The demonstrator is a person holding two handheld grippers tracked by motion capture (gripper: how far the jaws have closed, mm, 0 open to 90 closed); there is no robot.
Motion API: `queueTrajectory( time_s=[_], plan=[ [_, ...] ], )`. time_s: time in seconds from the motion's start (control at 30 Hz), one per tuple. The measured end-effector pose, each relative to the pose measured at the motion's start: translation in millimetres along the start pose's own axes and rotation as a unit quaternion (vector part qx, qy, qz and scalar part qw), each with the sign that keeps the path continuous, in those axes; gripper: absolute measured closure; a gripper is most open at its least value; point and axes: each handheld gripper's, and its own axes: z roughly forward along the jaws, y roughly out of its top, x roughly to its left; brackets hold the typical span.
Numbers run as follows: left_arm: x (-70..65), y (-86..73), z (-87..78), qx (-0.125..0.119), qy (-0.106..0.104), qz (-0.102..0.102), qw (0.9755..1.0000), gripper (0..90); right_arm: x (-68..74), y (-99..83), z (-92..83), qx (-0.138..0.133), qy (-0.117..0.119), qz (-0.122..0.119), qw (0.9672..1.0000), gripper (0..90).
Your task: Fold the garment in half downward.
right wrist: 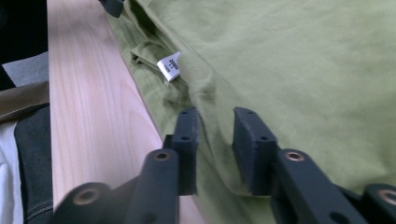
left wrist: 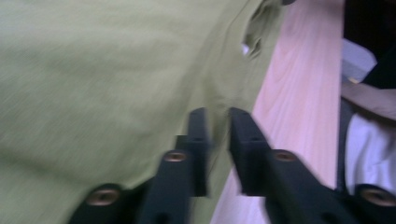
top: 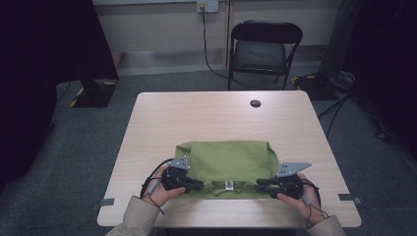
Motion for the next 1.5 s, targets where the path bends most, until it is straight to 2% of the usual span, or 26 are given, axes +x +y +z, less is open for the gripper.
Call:
queueTrajectory(
  time_s=[0.03,0.1,0.13,0.17,0.2,0.27,0.33,0.43,0.47,0.5,0.57,0.67,0.73,0.83,0.87,0.93,1.03,1.23,1.33,1.5],
  plan=[
    [-1.1,-1.1,-0.6,0.003,0.0,0.003,1.0,67.4,0.1,-1.3,-0.8,0.002,0.001,-0.001,1.0,68.3],
    [-1.5,-3.5,-3.6,-0.002,0.014,0.003,0.9999,54.4,-0.4,-4.1,-2.1,0.003,-0.004,0.0,1.0,63.0],
    [-0.9,-4.7,-5.6,-0.001,0.014,0.007,0.9999,52.8,-0.6,-5.4,-2.9,0.003,-0.002,-0.001,1.0,60.8],
    [0.0,-5.9,-7.6,-0.005,0.019,0.002,0.9998,50.1,-0.6,-6.2,-3.8,0.003,0.001,-0.001,1.0,56.1],
    [1.1,-7.0,-9.2,-0.007,0.024,-0.005,0.9997,44.2,-0.7,-6.7,-4.4,0.002,-0.004,0.0,1.0,47.7],
    [3.8,-9.0,-12.3,-0.013,0.041,-0.011,0.999,29.5,-1.2,-7.3,-6.2,0.001,0.001,0.004,1.0,38.4],
    [6.7,-10.7,-14.3,-0.021,0.055,-0.009,0.9982,18.5,-0.9,-7.4,-7.9,-0.004,-0.003,0.006,1.0,21.8],
    [9.4,-12.6,-15.2,-0.023,0.08,-0.01,0.9965,7.1,-1.6,-7.5,-10.2,-0.009,-0.017,0.007,0.9998,8.5],
    [10.0,-13.3,-15.0,-0.02,0.09,-0.008,0.9957,5.5,-2.6,-7.5,-10.4,-0.009,-0.027,0.01,0.9996,1.6],
    [10.8,-14.4,-15.0,-0.019,0.093,0.0,0.9955,2.6,-3.6,-7.5,-10.5,-0.005,-0.033,0.013,0.9994,0.0],
    [13.0,-17.3,-15.2,-0.023,0.1,-0.003,0.9947,1.7,-6.1,-8.9,-11.6,-0.002,-0.043,0.005,0.9991,0.3],
    [16.9,-23.0,-15.6,-0.015,0.11,0.0,0.9938,1.5,-10.2,-11.8,-12.8,0.014,-0.061,0.003,0.998,0.1],
    [18.1,-25.0,-15.6,-0.013,0.11,-0.001,0.9939,1.5,-12.4,-14.7,-13.4,0.025,-0.069,0.002,0.9973,0.3],
    [20.1,-30.4,-14.3,-0.004,0.113,0.005,0.9936,1.5,-15.8,-19.0,-14.5,0.03,-0.078,0.005,0.9965,0.4],
    [21.5,-33.4,-13.9,0.001,0.117,0.013,0.9931,1.5,-16.8,-20.5,-14.6,0.034,-0.082,0.004,0.996,0.5],
    [22.9,-35.5,-14.8,0.002,0.123,0.015,0.9923,1.6,-19.2,-23.5,-14.7,0.042,-0.092,0.002,0.9949,0.7],
    [25.0,-38.8,-15.7,0.007,0.132,0.015,0.9912,1.5,-22.4,-27.4,-15.6,0.047,-0.1,0.005,0.9939,0.8],
    [27.0,-45.1,-15.5,0.016,0.133,0.014,0.9909,1.5,-25.4,-30.6,-18.0,0.049,-0.103,0.008,0.9935,0.8],
    [27.6,-47.0,-16.4,0.016,0.134,0.015,0.9907,1.4,-24.8,-31.3,-17.6,0.06,-0.108,0.002,0.9923,0.7],
    [28.1,-49.9,-16.8,0.016,0.138,0.029,0.9899,0.1,-23.1,-31.6,-16.0,0.073,-0.113,-0.01,0.9908,0.0]
  ],
)
